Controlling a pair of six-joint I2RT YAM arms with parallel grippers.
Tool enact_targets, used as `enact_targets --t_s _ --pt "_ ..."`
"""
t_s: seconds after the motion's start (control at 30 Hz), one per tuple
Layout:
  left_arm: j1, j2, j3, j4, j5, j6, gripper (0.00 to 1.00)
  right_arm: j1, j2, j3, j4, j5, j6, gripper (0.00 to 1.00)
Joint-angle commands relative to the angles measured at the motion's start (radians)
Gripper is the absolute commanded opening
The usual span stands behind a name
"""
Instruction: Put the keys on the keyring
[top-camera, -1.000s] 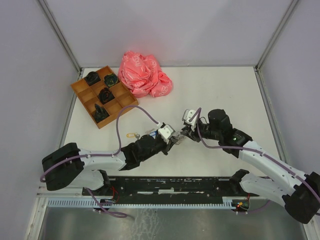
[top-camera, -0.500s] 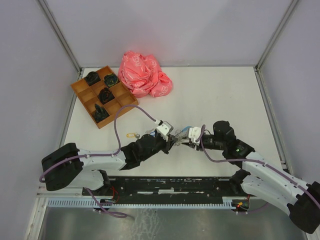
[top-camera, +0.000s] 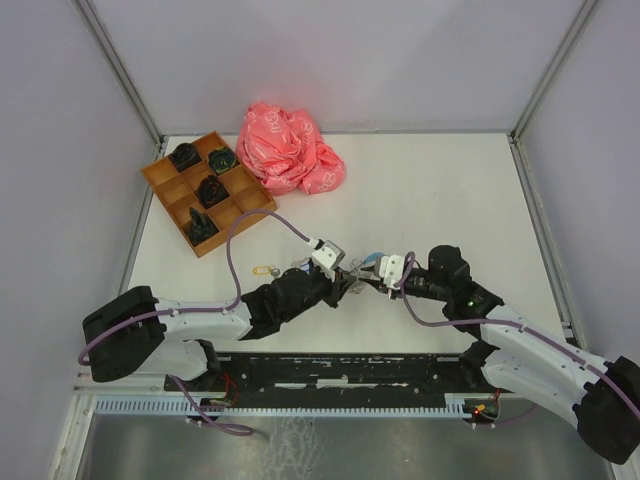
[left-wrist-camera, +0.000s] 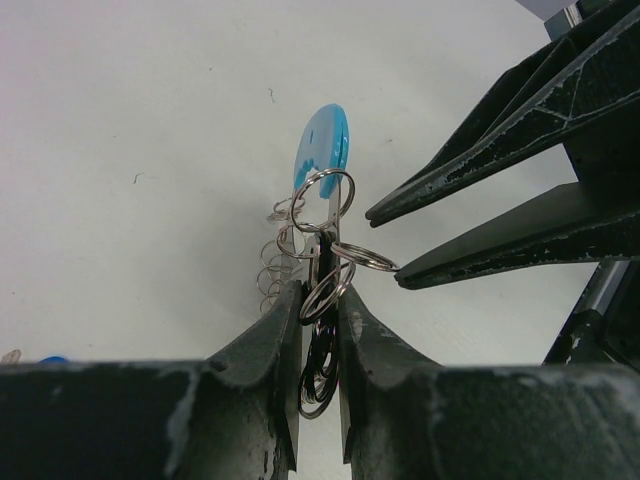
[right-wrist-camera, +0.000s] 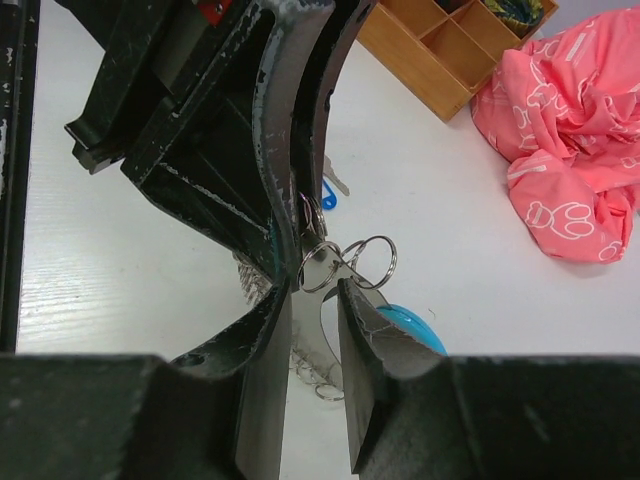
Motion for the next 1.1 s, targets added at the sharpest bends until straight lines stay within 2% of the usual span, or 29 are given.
enact_targets --t_s 0.0,0.3,0.47,0.6,0.67,0.77,0.97,1.07 --pt "-0.004 -0.026 0.035 0.056 -0.01 -0.043 0.03 0.009 0.009 -0.001 0.078 0.002 0.019 0.33" --pt "-0.004 -0.022 0.036 0.065 -0.001 -0.054 0.03 0.009 0.048 0.007 0.1 0.008 0.032 0.29" --pt "-0.005 -0.022 0.032 0.069 -0.002 -0.056 0.03 0.01 0.052 0.013 0.099 0.025 0.046 0.19" --pt "-0.005 -0.025 0.024 0.072 -0.005 -0.048 0.03 0.01 0.036 0.035 0.036 0.052 0.046 0.06" --pt "-0.005 -0.03 0.016 0.074 -0.012 -0.038 0.06 0.01 0.025 0.053 -0.006 0.057 0.043 0.01" --pt "-0.004 -0.047 -0.004 0.075 -0.022 -0.01 0.12 0.01 0.008 0.091 -0.091 0.063 0.03 0.01" --pt "-0.005 -0.147 -0.091 0.109 0.008 0.109 0.33 0.01 0.012 0.241 -0.371 0.061 -0.062 0.01" --pt "-0.004 -0.239 -0.144 0.116 0.048 0.211 0.4 0.01 0.036 0.309 -0.485 0.05 -0.107 0.01"
